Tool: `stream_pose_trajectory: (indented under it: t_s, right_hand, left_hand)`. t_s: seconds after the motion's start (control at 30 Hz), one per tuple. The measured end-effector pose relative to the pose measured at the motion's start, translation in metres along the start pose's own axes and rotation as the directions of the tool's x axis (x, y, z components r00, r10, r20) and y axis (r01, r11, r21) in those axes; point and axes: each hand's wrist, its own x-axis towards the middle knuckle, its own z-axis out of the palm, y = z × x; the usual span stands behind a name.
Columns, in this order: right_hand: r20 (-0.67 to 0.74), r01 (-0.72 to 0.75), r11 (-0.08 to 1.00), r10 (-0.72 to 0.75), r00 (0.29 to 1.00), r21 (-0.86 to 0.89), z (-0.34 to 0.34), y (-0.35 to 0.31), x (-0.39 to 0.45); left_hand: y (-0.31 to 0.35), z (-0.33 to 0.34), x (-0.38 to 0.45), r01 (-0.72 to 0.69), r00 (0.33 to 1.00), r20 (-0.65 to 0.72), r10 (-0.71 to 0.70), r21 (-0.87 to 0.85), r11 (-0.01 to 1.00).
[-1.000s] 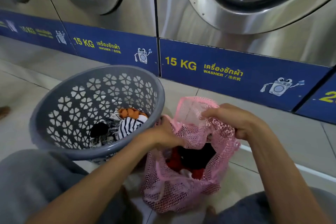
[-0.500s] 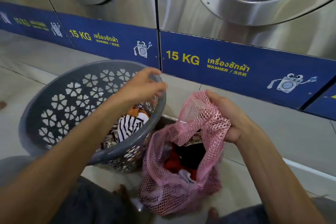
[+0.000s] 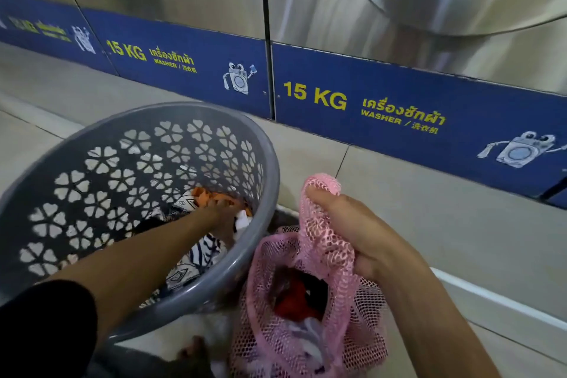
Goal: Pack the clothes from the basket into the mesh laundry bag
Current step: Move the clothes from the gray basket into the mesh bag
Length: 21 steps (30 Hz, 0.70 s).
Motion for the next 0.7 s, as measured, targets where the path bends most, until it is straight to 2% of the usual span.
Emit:
stream_pose_trajectory:
  t_s: [0.07,0.13,0.17,0.27,0.33,0.4,0.47,0.6,0.7]
  right_hand:
    - [0.004,0.092,0.976,-0.093,0.996,-0.200,-0.001,0.000,0.001]
    - [-0.051,0.146,0.895,-0.184,0.982,-0.422,-0.004,-0.002,-0.003]
    - [-0.083,0.144,0.865,-0.208,0.975,-0.481,-0.008,-0.002,-0.004]
    - [-0.085,0.188,0.876,-0.250,0.965,-0.445,-0.013,-0.007,-0.011]
    - [-0.031,0.271,0.854,-0.317,0.948,-0.444,-0.014,-0.009,-0.015]
    - [0.017,0.333,0.787,-0.380,0.925,-0.519,-0.015,-0.011,-0.020]
    - [-0.011,0.318,0.753,-0.397,0.918,-0.576,-0.018,-0.009,-0.020]
    - [-0.112,0.195,0.827,-0.295,0.949,-0.527,-0.025,-0.001,-0.019]
    - [-0.152,0.180,0.887,-0.266,0.952,-0.425,-0.032,-0.001,-0.023]
  left_hand:
    - [0.013,-0.002,-0.017,-0.019,0.994,-0.111,0.027,0.075,0.997]
    - [0.019,-0.014,-0.036,-0.045,0.974,-0.221,0.052,0.039,0.998]
    - [0.017,-0.020,-0.039,-0.034,0.967,-0.254,0.033,0.002,0.999]
    - [0.003,-0.027,-0.056,0.003,0.957,-0.283,-0.072,-0.236,0.972]
    - [-0.007,-0.037,-0.079,0.021,0.940,-0.297,-0.165,-0.435,0.900]
    - [-0.015,-0.048,-0.104,-0.008,0.923,-0.284,-0.259,-0.689,0.725]
    - [-0.019,-0.058,-0.128,-0.065,0.912,-0.262,-0.315,-0.851,0.521]
    - [-0.015,-0.082,-0.170,-0.231,0.902,-0.286,-0.324,-0.953,0.197]
    - [-0.007,-0.110,-0.206,-0.378,0.904,-0.346,-0.250,-0.921,-0.094]
